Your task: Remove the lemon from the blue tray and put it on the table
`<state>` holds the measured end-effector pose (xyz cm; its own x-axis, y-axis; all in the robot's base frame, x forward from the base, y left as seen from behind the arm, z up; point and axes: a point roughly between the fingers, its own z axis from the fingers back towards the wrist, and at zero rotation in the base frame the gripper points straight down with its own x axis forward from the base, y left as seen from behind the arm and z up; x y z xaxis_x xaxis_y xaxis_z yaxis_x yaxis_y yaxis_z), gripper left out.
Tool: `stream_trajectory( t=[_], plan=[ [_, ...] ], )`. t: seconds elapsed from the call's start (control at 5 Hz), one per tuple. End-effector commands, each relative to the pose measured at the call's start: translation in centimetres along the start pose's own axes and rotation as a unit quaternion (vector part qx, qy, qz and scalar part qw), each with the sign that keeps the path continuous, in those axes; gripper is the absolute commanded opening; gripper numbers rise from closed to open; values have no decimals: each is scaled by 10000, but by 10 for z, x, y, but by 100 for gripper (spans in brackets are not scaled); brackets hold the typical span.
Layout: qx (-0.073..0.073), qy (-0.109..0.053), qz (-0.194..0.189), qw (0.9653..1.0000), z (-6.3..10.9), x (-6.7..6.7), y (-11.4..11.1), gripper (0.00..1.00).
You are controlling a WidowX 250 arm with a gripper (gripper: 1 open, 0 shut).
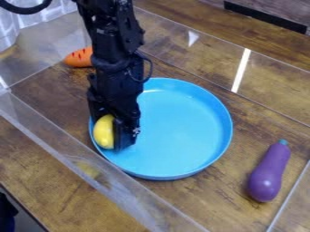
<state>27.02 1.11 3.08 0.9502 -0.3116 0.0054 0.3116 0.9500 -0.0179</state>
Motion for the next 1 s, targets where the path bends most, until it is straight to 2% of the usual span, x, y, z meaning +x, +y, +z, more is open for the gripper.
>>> stream_trajectory(
  t=[0.0, 0.8],
  plan=[
    [91, -328, 103, 9994, 15, 2, 9, 0],
    [89, -393, -9, 9992, 28, -2, 10, 0]
  ],
)
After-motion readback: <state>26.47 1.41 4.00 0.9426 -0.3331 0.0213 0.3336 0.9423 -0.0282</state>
